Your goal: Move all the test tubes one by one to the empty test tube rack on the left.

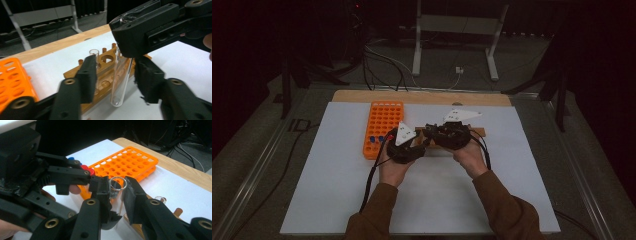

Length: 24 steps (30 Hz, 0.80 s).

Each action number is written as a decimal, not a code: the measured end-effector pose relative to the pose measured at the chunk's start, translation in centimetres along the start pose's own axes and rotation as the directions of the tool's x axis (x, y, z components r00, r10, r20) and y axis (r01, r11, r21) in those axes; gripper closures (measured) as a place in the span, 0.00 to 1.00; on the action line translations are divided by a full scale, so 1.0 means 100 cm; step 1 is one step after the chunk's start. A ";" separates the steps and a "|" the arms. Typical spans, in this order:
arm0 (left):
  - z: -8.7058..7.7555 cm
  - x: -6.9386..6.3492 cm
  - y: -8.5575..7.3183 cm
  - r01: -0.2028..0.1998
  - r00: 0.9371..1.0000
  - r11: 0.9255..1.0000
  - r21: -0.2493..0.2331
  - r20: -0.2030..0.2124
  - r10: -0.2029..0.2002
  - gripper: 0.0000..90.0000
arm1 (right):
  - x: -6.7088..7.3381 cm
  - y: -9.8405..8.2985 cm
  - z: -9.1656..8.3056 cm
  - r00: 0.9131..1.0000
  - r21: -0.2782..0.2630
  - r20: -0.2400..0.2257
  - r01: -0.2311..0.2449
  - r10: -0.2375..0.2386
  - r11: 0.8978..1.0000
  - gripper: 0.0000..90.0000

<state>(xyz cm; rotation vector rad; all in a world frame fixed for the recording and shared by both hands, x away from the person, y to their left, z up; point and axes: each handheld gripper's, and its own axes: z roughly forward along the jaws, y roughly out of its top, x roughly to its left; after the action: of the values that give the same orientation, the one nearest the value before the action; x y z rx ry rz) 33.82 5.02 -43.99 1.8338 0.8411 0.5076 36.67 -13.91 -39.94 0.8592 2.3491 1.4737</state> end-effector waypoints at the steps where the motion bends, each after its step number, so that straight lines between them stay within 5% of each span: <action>1: 0.000 0.000 0.000 -0.003 1.000 1.000 0.001 0.004 0.003 0.65 | 0.000 0.000 0.000 1.000 -0.001 -0.002 0.002 -0.002 1.000 0.84; 13: 0.000 -0.001 -0.002 -0.033 0.999 0.999 0.000 0.035 0.033 0.84 | 0.002 -0.003 0.003 1.000 0.000 -0.025 0.007 -0.007 1.000 0.83; 18: 0.001 0.002 -0.006 -0.018 1.000 1.000 0.012 0.020 0.018 0.84 | -0.003 -0.004 -0.002 0.999 -0.044 -0.044 -0.021 0.019 0.999 0.54; 24: -0.004 0.008 -0.011 0.007 1.000 1.000 0.010 0.012 -0.007 0.84 | -0.008 -0.006 -0.009 0.999 -0.064 0.021 -0.038 0.039 0.997 0.27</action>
<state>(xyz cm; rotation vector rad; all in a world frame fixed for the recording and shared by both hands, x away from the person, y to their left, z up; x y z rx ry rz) 33.69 6.12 -44.81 1.8413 0.8430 0.4886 36.64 -15.29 -40.13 0.9050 2.2687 1.5365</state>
